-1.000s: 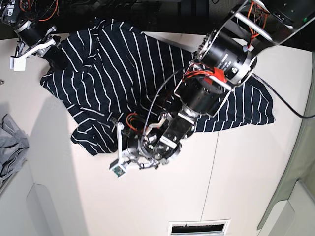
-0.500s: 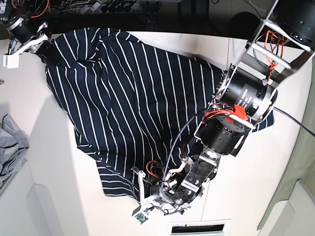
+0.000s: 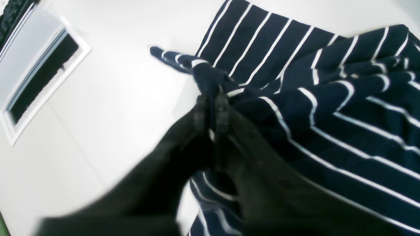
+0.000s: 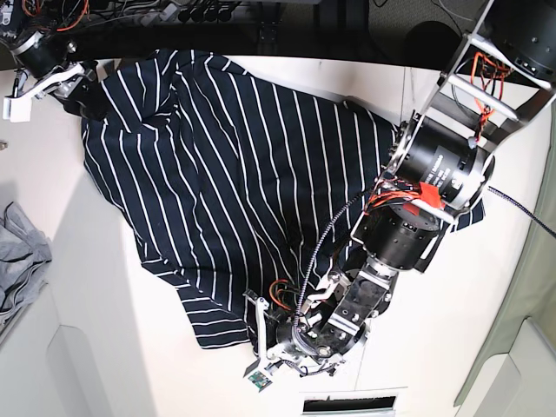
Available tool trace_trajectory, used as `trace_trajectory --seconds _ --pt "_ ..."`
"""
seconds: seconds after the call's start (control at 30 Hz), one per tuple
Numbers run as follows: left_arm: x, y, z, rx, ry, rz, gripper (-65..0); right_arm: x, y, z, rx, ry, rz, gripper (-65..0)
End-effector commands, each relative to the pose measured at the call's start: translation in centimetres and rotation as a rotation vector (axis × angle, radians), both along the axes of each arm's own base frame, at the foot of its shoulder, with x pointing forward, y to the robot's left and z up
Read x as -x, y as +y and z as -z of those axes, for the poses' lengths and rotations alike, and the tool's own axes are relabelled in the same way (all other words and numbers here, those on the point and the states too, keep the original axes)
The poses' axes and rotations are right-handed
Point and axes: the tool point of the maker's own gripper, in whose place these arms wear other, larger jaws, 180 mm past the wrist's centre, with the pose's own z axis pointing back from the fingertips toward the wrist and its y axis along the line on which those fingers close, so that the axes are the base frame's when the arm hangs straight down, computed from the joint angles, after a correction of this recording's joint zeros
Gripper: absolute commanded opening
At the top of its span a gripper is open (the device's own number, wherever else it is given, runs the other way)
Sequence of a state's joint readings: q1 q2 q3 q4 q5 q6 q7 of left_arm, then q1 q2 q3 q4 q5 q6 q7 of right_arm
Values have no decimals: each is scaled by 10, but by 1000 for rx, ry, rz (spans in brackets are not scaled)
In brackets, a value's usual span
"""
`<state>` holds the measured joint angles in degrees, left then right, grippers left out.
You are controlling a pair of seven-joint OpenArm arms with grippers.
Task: Layout the t-shirt on the table in an organized manner, then fold the t-shirt properly
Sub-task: 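Grasp the shirt fabric with the left gripper and drag it across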
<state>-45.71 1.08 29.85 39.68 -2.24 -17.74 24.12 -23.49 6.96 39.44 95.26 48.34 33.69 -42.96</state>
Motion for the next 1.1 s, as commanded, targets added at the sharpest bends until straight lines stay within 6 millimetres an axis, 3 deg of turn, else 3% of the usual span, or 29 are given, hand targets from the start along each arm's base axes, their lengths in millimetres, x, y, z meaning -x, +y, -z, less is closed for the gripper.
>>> trace_trajectory --seconds 0.0,0.07,0.17,0.37,0.47,0.6,0.73,0.83,0.97,1.07 --pt "-18 5 -28 3 -63 -29 -467 -8 -11 -14 20 -62 21 -264" --pt "-17 18 -21 -27 -22 -62 -434 -9 -22 -19 37 -83 56 -197" --pt "-10 22 -13 -36 30 -46 -434 -12 -42 -29 66 -114 108 -197" --pt "21 -1 -1 82 149 57 -434 -42 -73 -56 126 -228 198 -199" --pt "48 -21 6 129 182 113 -434 -70 -71 -64 183 -270 184 -199" --pt "83 -48 5 214 162 176 -434 -116 -45 -66 245 -279 89 -199" --pt "105 -63 -1 266 131 184 -434 -146 -35 -37 333 -198 18 -199" --pt "111 -60 3 263 135 167 -434 -158 -30 -6 322 -132 -27 -199" --pt "123 -51 23 247 177 153 -434 -159 -9 31 255 -52 -104 -199" --pt "136 -43 41 233 212 144 -434 -152 10 40 209 -44 -161 -212"
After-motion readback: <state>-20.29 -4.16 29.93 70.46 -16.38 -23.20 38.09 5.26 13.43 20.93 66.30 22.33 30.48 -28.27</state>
